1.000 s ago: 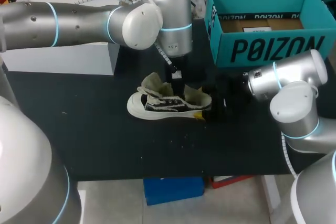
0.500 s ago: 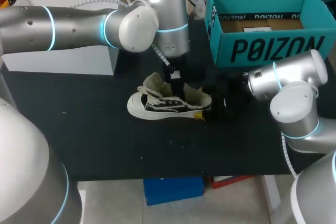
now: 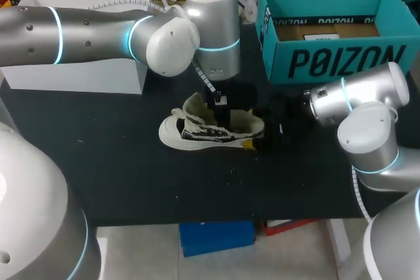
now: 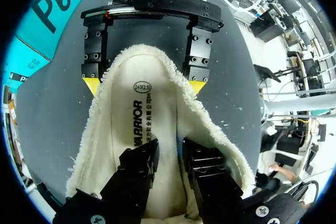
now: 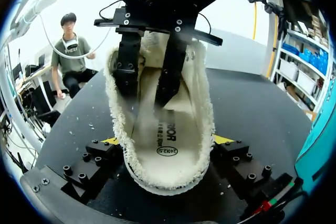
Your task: Take the shoe out of the shoebox, open the shoe tongue, remove and reinsert the insole, then place the shoe into the shoebox
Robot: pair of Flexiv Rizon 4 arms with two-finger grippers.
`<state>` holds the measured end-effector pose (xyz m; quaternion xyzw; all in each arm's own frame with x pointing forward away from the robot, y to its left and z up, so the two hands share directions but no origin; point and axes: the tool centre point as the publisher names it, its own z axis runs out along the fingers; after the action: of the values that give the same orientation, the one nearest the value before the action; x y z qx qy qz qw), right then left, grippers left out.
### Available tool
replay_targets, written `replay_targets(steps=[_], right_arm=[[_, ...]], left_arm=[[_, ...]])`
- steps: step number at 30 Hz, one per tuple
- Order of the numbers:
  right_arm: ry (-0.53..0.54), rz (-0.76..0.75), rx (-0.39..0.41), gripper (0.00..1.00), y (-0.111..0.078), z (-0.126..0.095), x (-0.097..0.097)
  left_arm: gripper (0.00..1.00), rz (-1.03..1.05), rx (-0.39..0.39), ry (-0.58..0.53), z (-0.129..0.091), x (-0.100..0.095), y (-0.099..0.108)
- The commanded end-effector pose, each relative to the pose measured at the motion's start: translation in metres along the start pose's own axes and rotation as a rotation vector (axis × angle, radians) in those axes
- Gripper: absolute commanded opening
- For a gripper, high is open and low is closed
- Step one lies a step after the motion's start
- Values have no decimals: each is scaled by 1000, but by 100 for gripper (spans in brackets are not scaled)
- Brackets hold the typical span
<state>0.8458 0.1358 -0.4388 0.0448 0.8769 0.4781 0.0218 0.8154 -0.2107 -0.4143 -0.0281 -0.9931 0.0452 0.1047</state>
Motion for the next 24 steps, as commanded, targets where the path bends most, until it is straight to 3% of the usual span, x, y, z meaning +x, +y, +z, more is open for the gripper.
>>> replay_targets(steps=[1, 3, 13, 17, 24], right_arm=[[-2, 2, 1, 0, -2, 2, -1], [-2, 2, 1, 0, -2, 2, -1], [-2, 2, 1, 0, -2, 2, -1], [-2, 2, 1, 0, -2, 2, -1], [-2, 2, 1, 0, -2, 2, -1]], left_arm=[[31, -20, -31, -82, 9, 11, -2], [30, -48, -90, -144, 12, 11, -1], [23, -142, -217, -343, 16, 4, 7], [22, -135, -243, -391, 21, -2, 8], [24, -132, -197, -391, 36, -16, 20]])
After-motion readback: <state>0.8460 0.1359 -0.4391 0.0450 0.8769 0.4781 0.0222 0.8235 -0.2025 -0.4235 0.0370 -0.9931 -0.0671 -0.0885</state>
